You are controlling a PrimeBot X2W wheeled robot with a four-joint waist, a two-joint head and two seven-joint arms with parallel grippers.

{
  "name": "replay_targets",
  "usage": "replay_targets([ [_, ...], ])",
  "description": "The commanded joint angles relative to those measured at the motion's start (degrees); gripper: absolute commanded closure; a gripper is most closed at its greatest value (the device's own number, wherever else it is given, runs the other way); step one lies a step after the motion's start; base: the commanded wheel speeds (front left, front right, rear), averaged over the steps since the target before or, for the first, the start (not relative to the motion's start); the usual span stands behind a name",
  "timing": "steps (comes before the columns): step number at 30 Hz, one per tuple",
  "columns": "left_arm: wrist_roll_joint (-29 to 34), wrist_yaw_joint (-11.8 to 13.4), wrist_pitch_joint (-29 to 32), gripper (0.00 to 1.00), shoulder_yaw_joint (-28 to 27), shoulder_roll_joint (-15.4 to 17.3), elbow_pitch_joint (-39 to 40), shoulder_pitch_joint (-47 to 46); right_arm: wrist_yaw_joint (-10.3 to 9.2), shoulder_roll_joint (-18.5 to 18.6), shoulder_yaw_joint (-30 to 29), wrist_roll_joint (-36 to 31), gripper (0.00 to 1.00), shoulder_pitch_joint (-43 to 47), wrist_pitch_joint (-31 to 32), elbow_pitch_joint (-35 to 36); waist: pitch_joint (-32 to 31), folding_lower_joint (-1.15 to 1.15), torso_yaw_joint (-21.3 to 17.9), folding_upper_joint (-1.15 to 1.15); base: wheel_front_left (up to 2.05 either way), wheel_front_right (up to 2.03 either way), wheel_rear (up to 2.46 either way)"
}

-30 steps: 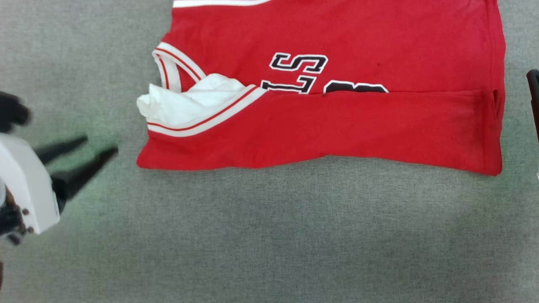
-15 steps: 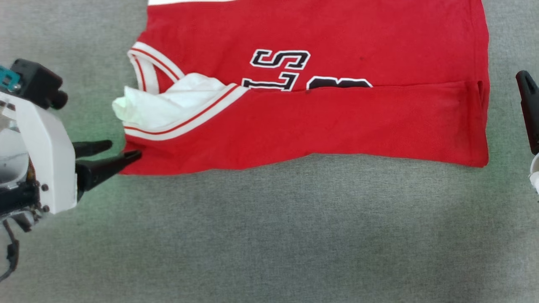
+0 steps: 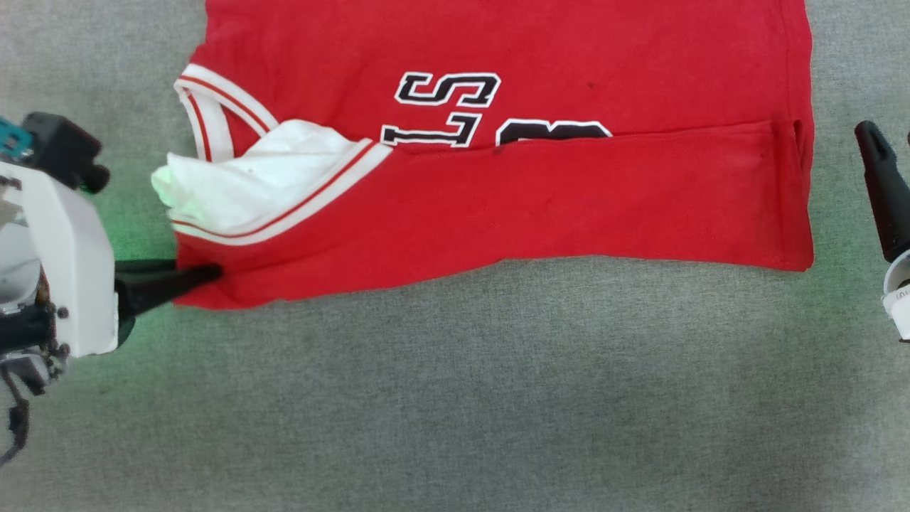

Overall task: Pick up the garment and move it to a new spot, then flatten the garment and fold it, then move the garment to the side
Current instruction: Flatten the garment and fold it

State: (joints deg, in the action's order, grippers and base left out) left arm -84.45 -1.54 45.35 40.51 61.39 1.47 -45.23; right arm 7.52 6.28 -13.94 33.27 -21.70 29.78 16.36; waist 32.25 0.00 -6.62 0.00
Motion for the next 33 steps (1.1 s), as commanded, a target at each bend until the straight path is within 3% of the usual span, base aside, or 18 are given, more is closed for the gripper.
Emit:
replay_targets([
  [1, -0.47, -0.40, 0.22, 1.00, 2.07, -2.48, -0.77, 2.82, -0.05, 0.93, 0.64, -0.46, 0.00, -0.21, 0.44, 0.04, -0.08, 0.00, -0.03, 0.00, 0.00, 0.00, 0.00],
  [5, -0.99, -1.01, -0.71, 1.00, 1.34, -2.44, -1.13, 2.78, -0.05, 5.56, 3.52, -3.23, 0.00, 0.92, 5.27, 0.79, -0.31, 0.00, 0.18, 0.00, 0.00, 0.00, 0.00],
  [13, -0.68, -2.34, -2.88, 1.00, 0.11, -2.23, -0.65, 2.79, -0.05, 15.72, 9.14, -6.02, 0.00, 0.62, 26.84, 3.31, 0.02, 0.00, 0.94, 0.00, 0.00, 0.00, 0.00],
  [17, -0.58, -2.81, -3.44, 1.00, -0.04, -2.63, -0.14, 2.51, -0.05, 16.89, 10.60, -8.90, 0.00, -1.89, 32.18, 1.49, 0.69, 0.00, 1.49, 0.00, 0.00, 0.00, 0.00],
  [24, 0.42, -3.29, -4.80, 1.00, -0.19, -3.91, -1.22, 1.67, -0.05, 13.22, 14.51, -7.59, 0.00, -3.96, 36.13, -6.17, 1.51, 0.00, 2.23, 0.00, 0.00, 0.00, 0.00],
  [25, 0.55, -3.42, -4.90, 1.00, -0.16, -4.16, -1.35, 1.60, -0.05, 13.10, 14.89, -7.80, 0.14, -4.14, 36.14, -6.78, 1.51, 0.00, 2.32, 0.00, 0.00, 0.00, 0.00],
  [26, 0.59, -3.53, -5.09, 1.00, -0.15, -4.28, -1.48, 1.60, -0.05, 12.87, 15.09, -7.93, 0.52, -4.28, 36.06, -7.17, 1.51, 0.00, 2.35, 0.00, 0.00, 0.00, 0.00],
  [28, 0.68, -3.70, -5.47, 1.00, -0.14, -4.57, -1.70, 1.75, -0.05, 12.25, 14.98, -7.59, 1.00, -4.18, 35.48, -7.39, 1.35, 0.00, 2.54, 0.00, 0.00, 0.00, 0.00],
  [33, -0.84, -4.46, -7.39, 1.00, -1.44, -2.90, -1.14, 3.88, -0.05, 11.93, 12.43, -7.40, 1.00, -3.65, 33.76, -5.85, 0.29, 0.00, 2.83, 0.00, 0.00, 0.00, 0.00],
])
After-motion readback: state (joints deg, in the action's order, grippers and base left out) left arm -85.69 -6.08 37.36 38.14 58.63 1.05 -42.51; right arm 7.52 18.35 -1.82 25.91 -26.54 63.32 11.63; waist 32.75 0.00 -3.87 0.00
